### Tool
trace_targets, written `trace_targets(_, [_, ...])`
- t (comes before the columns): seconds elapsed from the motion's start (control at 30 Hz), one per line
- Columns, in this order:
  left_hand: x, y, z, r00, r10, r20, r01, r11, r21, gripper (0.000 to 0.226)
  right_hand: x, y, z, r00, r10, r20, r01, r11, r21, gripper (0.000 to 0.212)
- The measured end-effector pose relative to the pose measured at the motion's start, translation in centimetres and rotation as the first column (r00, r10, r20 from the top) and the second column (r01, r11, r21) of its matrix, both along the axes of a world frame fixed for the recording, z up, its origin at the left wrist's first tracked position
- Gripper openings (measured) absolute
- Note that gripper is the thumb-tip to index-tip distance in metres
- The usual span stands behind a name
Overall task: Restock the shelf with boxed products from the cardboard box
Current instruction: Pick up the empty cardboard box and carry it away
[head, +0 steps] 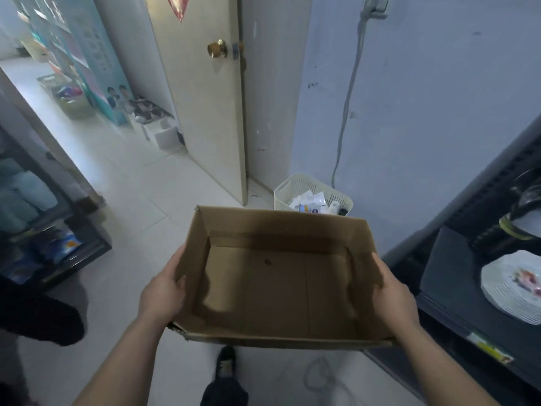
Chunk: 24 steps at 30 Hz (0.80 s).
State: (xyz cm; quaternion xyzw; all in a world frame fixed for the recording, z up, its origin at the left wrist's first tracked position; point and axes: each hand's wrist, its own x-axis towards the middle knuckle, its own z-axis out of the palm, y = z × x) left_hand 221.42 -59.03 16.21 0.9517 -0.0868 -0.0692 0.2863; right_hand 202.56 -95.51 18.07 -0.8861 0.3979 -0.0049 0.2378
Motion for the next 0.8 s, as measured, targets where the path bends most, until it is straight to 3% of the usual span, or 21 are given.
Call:
trace_targets(0.47, [25.4,-11.4,0.7,0.965,-0.260,-0.020,0.261,0.962,0.081,0.062,15.8,-5.0,-2.2,0.964,-0.263,-0.032,0.264,0.964,0.038,0.073])
trace_targets(0.8, [35.1,-22.6,-2.5,0.929,-0.360,-0.088,0.367,0.927,0.079,0.066,22.0,-12.0,-4.8,0.920,-0.389,-0.053,0.392,0.918,0.066,0.073])
